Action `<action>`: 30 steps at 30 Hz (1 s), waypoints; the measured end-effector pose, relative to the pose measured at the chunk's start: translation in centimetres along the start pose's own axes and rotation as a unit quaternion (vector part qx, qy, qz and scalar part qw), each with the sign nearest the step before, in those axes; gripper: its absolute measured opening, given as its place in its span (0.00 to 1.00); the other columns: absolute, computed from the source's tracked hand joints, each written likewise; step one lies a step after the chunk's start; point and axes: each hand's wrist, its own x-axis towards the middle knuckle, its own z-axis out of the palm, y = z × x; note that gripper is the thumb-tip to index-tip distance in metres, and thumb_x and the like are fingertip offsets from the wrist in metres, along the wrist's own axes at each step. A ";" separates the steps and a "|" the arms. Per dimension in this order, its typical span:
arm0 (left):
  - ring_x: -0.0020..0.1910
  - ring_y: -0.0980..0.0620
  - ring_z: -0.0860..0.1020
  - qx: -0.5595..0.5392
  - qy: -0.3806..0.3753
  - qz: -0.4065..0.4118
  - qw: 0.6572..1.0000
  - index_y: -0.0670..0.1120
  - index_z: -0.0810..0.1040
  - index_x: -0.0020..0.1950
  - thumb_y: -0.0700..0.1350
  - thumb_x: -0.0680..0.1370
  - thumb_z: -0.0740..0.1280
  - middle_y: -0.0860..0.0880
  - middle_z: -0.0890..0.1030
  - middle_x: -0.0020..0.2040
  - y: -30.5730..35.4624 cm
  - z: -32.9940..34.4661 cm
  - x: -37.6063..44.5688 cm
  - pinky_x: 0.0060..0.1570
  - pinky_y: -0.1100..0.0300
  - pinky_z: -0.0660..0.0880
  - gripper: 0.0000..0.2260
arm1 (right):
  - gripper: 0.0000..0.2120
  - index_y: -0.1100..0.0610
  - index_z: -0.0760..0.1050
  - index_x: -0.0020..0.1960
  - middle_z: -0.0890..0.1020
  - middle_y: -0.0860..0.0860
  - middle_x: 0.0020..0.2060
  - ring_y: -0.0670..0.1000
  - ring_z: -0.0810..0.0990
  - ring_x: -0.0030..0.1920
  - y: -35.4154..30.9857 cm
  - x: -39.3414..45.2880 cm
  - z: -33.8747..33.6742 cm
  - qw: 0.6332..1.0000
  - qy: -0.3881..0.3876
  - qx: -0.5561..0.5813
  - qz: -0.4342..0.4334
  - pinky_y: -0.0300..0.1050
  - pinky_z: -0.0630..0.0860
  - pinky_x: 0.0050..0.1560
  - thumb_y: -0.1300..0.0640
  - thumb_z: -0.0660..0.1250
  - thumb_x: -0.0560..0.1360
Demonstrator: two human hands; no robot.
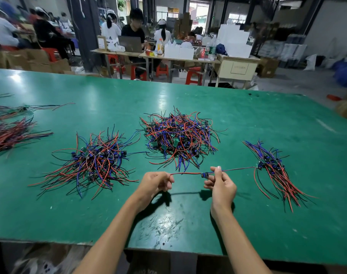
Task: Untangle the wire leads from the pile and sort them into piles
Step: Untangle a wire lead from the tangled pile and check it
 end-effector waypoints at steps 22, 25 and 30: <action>0.37 0.58 0.77 -0.139 0.157 0.068 0.975 0.43 0.85 0.50 0.49 0.74 0.72 0.50 0.84 0.39 -1.8 -0.6 0.6 0.44 0.65 0.73 0.11 | 0.09 0.58 0.81 0.57 0.88 0.52 0.46 0.40 0.77 0.32 -0.8 0.3 -1.6 0.972 -0.158 0.136 0.108 0.29 0.77 0.38 0.60 0.67 0.77; 0.39 0.59 0.79 -0.103 0.155 0.101 0.977 0.45 0.84 0.48 0.48 0.73 0.72 0.51 0.85 0.38 -2.1 -0.5 0.7 0.44 0.68 0.74 0.09 | 0.09 0.59 0.80 0.57 0.88 0.52 0.47 0.40 0.77 0.33 -0.9 0.4 -1.9 0.968 -0.160 0.155 0.115 0.30 0.78 0.39 0.63 0.65 0.79; 0.36 0.61 0.77 -0.095 0.154 0.110 0.977 0.46 0.83 0.49 0.43 0.77 0.70 0.54 0.84 0.37 -2.5 -0.7 1.0 0.41 0.71 0.73 0.03 | 0.09 0.58 0.81 0.57 0.87 0.52 0.47 0.40 0.77 0.33 -0.7 0.4 -1.8 0.969 -0.159 0.149 0.112 0.29 0.77 0.39 0.62 0.65 0.79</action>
